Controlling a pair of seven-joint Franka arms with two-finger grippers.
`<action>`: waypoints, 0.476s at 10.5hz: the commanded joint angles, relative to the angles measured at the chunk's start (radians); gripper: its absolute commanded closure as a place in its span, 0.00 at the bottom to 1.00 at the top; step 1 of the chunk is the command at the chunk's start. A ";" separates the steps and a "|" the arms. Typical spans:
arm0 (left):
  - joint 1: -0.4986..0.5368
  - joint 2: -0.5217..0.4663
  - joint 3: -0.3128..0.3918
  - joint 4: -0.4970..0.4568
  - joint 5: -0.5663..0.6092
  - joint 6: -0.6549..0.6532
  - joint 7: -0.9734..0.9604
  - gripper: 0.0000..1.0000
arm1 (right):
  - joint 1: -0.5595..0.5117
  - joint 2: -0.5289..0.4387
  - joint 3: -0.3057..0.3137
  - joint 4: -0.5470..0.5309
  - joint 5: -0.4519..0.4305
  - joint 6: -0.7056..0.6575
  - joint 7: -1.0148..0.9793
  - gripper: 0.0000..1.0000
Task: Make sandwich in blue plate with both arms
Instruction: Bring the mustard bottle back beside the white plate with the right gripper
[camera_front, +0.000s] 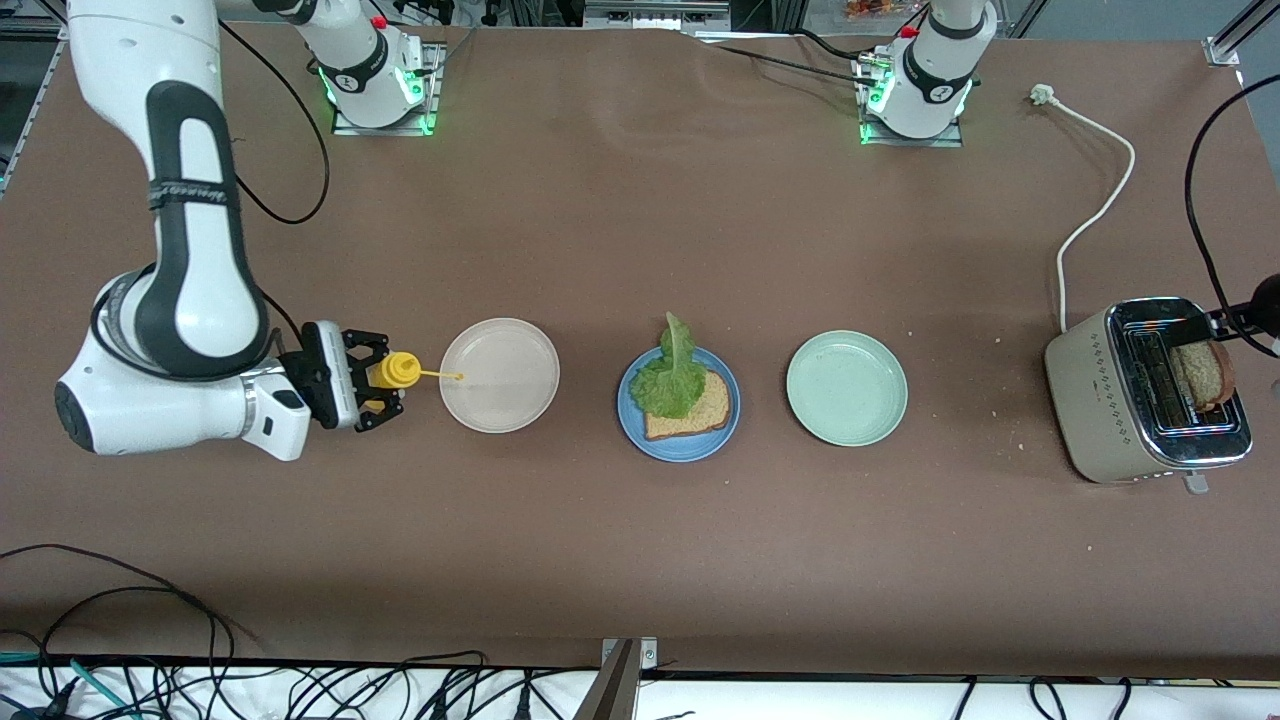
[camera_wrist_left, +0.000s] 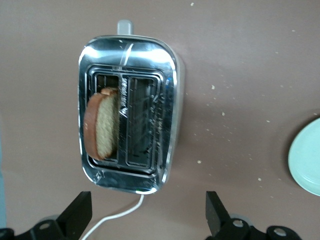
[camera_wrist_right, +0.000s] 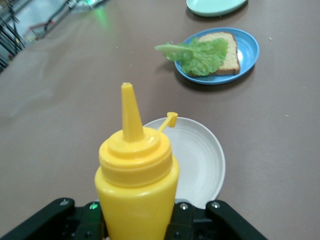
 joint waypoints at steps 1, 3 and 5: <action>0.095 0.068 -0.013 0.022 0.013 0.096 0.134 0.00 | -0.072 0.011 0.018 -0.140 0.142 -0.027 -0.238 0.95; 0.140 0.108 -0.013 0.022 0.010 0.139 0.177 0.00 | -0.103 0.063 0.020 -0.197 0.229 -0.041 -0.362 0.95; 0.171 0.153 -0.013 0.022 0.011 0.171 0.179 0.00 | -0.120 0.080 0.021 -0.242 0.245 -0.069 -0.442 0.95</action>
